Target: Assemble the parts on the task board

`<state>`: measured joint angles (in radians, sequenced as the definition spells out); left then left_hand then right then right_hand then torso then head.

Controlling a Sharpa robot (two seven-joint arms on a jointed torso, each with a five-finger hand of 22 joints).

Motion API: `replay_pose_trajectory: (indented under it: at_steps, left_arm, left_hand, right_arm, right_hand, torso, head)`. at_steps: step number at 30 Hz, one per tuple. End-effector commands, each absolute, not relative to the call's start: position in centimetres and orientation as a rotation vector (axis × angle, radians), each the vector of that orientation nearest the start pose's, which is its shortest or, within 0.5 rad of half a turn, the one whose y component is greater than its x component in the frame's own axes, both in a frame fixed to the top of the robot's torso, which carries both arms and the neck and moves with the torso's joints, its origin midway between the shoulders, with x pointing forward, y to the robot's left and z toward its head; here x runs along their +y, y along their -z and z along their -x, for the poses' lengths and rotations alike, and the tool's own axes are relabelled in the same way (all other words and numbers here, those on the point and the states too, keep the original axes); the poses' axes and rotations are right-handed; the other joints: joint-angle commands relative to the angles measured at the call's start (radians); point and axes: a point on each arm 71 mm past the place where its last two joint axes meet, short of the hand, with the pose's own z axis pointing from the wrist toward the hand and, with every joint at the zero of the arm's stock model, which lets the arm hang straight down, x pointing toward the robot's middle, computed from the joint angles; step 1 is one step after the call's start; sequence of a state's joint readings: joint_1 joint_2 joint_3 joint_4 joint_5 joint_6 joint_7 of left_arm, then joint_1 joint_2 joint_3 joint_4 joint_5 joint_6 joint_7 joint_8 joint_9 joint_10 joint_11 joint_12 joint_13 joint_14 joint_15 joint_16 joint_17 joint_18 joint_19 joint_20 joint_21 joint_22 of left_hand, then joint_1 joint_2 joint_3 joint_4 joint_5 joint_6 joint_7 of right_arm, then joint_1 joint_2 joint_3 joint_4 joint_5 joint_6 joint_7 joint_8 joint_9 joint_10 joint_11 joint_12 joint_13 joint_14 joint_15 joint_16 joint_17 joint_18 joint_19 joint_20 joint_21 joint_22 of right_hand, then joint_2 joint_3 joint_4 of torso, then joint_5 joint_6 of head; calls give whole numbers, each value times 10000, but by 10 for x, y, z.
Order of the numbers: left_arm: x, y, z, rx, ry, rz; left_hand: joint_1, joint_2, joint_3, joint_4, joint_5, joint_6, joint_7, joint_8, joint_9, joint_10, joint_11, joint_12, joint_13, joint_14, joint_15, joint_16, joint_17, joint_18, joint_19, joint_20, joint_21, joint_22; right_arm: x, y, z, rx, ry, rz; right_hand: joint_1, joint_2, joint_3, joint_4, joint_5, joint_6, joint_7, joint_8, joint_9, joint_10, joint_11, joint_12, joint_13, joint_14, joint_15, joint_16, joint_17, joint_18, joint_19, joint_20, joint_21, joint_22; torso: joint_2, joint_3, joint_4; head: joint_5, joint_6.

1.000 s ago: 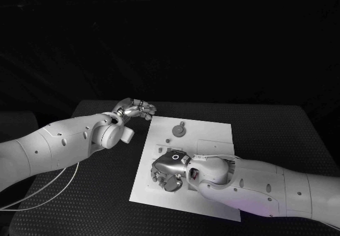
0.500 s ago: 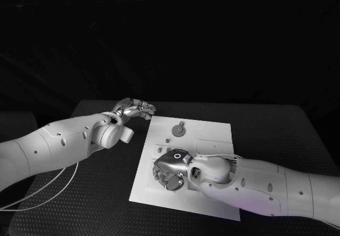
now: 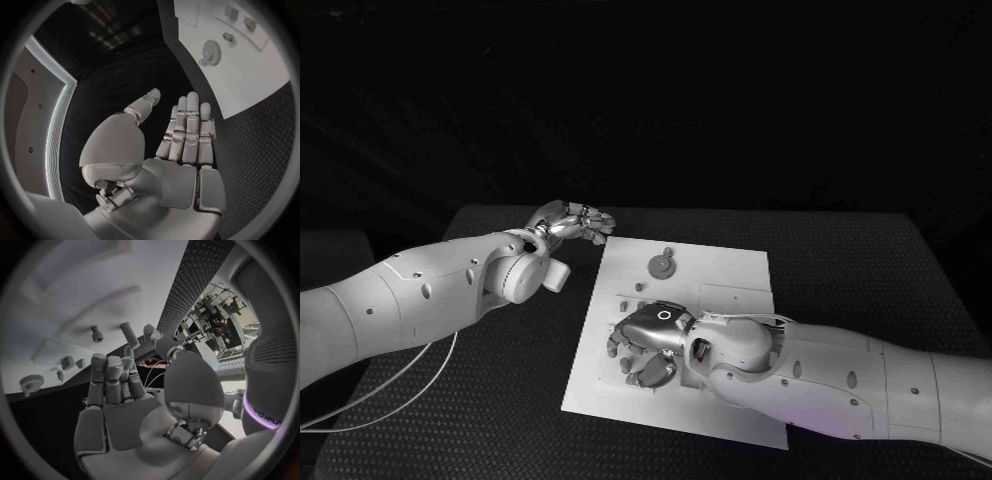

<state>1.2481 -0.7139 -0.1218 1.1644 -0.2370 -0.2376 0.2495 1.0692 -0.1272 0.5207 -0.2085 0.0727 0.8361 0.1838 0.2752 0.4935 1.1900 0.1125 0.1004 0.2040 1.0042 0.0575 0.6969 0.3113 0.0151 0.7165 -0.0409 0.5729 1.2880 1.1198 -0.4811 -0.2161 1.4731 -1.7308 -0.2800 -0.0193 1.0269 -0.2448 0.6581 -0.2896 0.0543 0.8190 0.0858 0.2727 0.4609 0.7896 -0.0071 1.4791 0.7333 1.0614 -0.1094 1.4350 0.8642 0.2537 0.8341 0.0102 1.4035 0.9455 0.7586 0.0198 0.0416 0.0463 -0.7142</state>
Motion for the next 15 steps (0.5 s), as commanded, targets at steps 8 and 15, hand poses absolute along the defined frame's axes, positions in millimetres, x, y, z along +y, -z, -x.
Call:
replay_pose_trajectory:
  at_steps: [8, 15]
  left_arm:
    - [249, 206, -547, 15902, 12227, 9314]
    - [252, 206, -548, 15859, 12154, 9336]
  left_hand:
    - [9, -2, 2, 46, -20, -57, 13, 38, -17, 25, 39, -55, -15, 98, -7, -56, 21, 122, 83, -16, -57, 13]
    - [11, -2, 2, 47, -21, -52, 11, 43, -17, 31, 38, -54, -14, 99, -7, -61, 29, 122, 84, -15, -60, 16]
  right_arm:
    - [-58, 256, -418, 17127, -10605, 3972]
    - [-109, 239, -445, 18898, -9582, 2553]
  right_hand:
    - [-343, 35, -339, 93, -19, -226, 199, -20, 19, 17, 75, -132, -60, 3, 57, -52, -63, 81, -7, 29, -82, -92]
    - [-1005, 591, -706, 106, 107, 356, 637, 321, 115, 36, 466, -285, -199, -40, 416, -197, -189, 81, 1, 68, -272, -229]
  torso:
    - [-13, -38, -7]
    - [-35, -17, -39]
  head:
    - [-297, 178]
    - [-560, 372]
